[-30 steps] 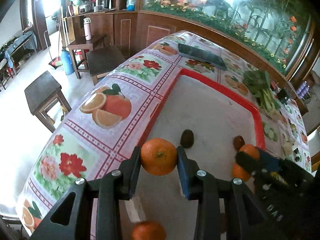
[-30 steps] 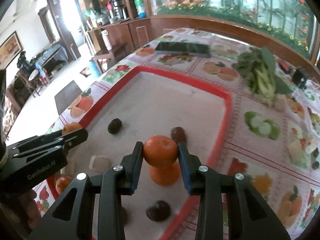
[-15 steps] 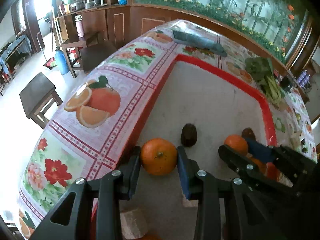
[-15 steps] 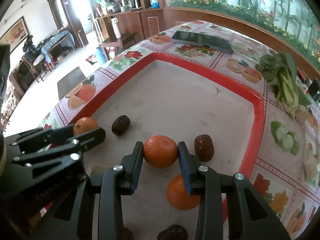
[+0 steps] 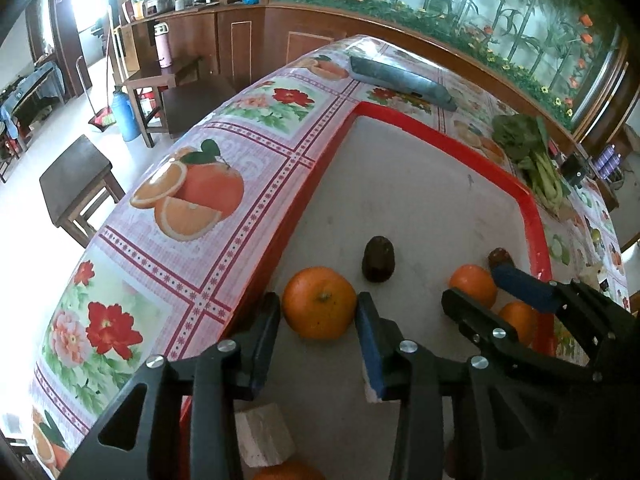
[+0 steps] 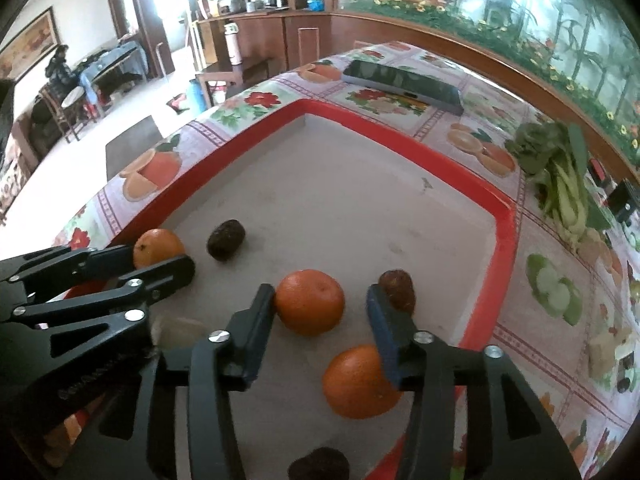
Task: Organize fruits
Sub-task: 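Open the left tool to drop its orange while the right tool releases its orange into the tray, then move both open tools back toward the white cubes on the table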
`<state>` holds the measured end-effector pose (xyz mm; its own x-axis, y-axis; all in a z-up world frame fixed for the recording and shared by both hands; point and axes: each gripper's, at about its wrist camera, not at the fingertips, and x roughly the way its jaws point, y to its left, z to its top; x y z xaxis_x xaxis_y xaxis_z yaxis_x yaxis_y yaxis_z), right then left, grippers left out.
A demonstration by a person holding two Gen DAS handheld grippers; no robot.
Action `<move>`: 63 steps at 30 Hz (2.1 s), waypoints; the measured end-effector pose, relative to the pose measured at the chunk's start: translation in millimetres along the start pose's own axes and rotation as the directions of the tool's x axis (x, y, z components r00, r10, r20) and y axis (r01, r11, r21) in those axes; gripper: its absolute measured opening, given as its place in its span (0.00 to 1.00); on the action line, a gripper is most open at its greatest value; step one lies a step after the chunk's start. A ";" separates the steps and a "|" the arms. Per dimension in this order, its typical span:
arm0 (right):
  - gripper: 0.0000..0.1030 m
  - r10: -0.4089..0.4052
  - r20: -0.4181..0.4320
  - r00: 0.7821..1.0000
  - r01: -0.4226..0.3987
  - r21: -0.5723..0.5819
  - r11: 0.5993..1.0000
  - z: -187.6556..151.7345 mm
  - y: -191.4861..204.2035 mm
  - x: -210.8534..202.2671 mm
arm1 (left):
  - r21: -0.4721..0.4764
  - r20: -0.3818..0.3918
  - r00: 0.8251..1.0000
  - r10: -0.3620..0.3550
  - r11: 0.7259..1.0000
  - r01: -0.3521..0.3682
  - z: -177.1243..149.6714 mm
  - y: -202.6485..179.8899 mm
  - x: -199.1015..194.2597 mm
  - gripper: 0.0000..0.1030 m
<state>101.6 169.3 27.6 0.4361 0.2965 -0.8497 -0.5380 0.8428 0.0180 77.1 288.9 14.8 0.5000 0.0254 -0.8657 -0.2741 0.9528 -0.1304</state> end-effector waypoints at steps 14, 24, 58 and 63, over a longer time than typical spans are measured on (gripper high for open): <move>0.54 -0.035 0.014 0.999 0.034 0.056 0.998 -16.4 -10.7 -24.5 | -0.029 0.003 1.000 0.016 0.999 -0.015 -17.9 -1.4 -20.6 0.70; 0.55 -0.044 0.048 0.998 0.040 0.078 0.996 -35.5 -20.2 -61.5 | -0.020 0.059 0.998 0.013 1.000 -0.012 -34.2 -18.4 -51.2 0.77; 0.61 -0.234 -0.012 0.972 0.211 0.481 0.851 -204.7 -242.6 -145.9 | 0.326 0.000 0.997 -0.076 0.943 0.072 -83.3 -257.5 -37.0 0.81; 0.61 -0.245 -0.040 0.969 0.233 0.492 0.839 -221.7 -266.3 -148.8 | 0.281 0.024 0.996 -0.087 0.957 0.076 -43.1 -292.8 -15.0 0.81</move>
<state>20.0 -198.8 32.5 0.5256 0.0626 -0.8484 0.0056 0.9970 0.0770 114.5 -3.6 45.1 0.5417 -0.0498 -0.8391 0.0070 0.9985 -0.0548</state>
